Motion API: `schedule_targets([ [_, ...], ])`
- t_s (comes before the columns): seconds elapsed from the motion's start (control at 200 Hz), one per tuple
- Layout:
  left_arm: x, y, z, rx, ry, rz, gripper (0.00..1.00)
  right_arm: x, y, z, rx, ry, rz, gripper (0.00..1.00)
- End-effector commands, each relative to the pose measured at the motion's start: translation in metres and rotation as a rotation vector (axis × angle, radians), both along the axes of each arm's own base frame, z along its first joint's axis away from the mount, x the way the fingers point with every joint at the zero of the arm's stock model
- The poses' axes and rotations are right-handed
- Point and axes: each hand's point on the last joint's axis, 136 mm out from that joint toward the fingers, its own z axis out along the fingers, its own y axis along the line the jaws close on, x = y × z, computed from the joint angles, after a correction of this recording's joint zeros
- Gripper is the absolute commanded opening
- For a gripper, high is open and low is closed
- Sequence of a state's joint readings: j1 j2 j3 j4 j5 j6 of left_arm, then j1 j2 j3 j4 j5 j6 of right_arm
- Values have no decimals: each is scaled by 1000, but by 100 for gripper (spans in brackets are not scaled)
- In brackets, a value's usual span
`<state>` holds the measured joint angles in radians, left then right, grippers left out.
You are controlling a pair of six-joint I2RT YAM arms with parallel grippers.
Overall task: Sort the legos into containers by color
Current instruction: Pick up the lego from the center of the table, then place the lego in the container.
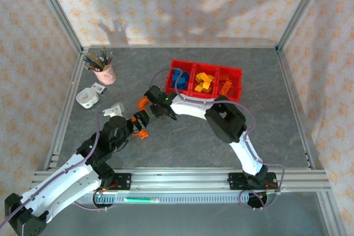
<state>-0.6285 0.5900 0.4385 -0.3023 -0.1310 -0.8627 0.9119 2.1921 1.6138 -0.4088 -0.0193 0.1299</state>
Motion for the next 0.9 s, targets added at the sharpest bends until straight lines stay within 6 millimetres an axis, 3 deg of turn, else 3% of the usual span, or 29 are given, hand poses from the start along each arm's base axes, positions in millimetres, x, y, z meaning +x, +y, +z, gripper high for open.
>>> schedule_targets([
  [0.0,3,-3,18,-9,-39,-18,99,5,-10,42,124,-19,-52,29],
  [0.2,4,-14,24,-6,-36,-72,99,-4,-51,78,243,-20,-139,28],
  [0.45,17,-48,34,-54,-61,-192,99,6,-146,112,285,-66,-343,29],
  [0.576,28,-67,34,-59,-50,-239,99,22,-203,124,309,-95,-472,30],
  [0.726,41,-92,33,-81,-57,-294,99,52,-255,133,276,-141,-604,30],
  [0.896,54,-112,31,-98,-63,-320,99,87,-300,115,200,-153,-727,30],
])
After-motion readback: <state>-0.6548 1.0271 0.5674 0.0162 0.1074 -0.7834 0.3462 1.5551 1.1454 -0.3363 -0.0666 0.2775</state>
